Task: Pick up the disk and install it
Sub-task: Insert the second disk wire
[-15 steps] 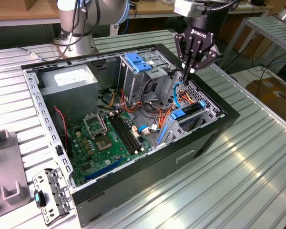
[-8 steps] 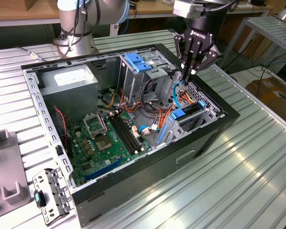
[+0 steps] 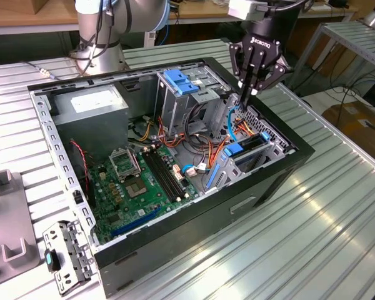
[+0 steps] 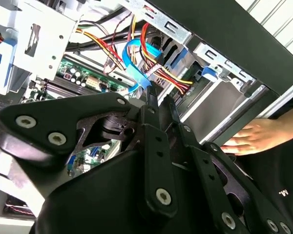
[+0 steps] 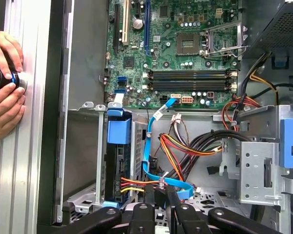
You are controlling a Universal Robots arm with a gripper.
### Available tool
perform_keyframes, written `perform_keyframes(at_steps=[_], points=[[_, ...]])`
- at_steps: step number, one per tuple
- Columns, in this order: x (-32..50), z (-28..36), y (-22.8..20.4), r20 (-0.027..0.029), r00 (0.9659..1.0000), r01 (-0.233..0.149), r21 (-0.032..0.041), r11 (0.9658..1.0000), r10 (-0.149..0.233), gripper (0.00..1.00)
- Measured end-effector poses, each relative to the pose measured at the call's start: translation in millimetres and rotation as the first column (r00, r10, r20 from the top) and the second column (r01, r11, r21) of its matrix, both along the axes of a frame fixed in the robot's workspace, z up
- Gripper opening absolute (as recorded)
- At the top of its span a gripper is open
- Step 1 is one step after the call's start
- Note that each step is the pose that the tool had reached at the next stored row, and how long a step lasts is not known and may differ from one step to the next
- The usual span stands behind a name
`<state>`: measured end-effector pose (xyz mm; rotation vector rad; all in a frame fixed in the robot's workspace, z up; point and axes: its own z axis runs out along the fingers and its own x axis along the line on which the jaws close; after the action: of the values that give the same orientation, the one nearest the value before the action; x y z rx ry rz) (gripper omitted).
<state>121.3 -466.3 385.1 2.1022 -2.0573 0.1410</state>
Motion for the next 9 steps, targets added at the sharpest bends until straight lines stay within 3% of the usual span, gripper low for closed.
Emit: perform_keyframes(at_steps=[6, 9], points=[[0.0, 1.9, 0.4, -0.0037, 1.0, 0.0, -0.0011, 1.0, 0.0, 0.24], [0.4, 0.3, 5.0, -0.0037, 1.0, 0.0, -0.026, 0.9997, 0.0, 0.24]])
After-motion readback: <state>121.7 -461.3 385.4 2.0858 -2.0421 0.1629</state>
